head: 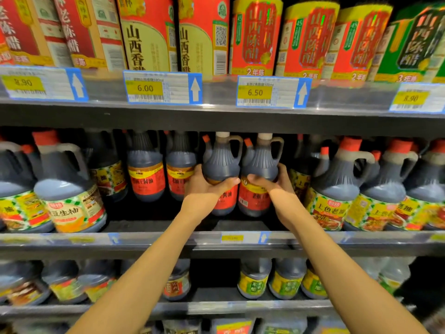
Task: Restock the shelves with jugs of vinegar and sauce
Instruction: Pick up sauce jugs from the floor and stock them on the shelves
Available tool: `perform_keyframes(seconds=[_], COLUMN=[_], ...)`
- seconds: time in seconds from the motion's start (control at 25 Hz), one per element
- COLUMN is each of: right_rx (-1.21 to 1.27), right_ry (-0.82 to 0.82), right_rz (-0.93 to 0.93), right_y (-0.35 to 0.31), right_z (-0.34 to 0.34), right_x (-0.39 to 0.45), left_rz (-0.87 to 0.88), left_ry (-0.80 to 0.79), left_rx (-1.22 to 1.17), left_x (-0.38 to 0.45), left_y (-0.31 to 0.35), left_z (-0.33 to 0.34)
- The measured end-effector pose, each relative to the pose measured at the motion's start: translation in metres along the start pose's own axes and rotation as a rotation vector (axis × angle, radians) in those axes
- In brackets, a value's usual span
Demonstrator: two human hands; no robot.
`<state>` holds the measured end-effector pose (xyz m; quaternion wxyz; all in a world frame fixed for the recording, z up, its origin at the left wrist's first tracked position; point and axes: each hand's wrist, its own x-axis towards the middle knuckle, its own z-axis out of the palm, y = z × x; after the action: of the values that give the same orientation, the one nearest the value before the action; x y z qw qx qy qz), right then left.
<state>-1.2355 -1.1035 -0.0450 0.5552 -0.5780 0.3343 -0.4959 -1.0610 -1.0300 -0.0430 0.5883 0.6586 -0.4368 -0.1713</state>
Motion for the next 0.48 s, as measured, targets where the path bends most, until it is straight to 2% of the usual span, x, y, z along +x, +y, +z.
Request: perform_keyframes(seconds=[0.48], right_rx=[0.001], right_ry=[0.031], right_rz=[0.014], right_y=[-0.004], right_z=[0.006], right_x=[0.025], left_rz=[-0.018], left_ry=[0.023], left_rx=[0.032], left_x=[0.019], left_y=[0.002], left_z=[0.013])
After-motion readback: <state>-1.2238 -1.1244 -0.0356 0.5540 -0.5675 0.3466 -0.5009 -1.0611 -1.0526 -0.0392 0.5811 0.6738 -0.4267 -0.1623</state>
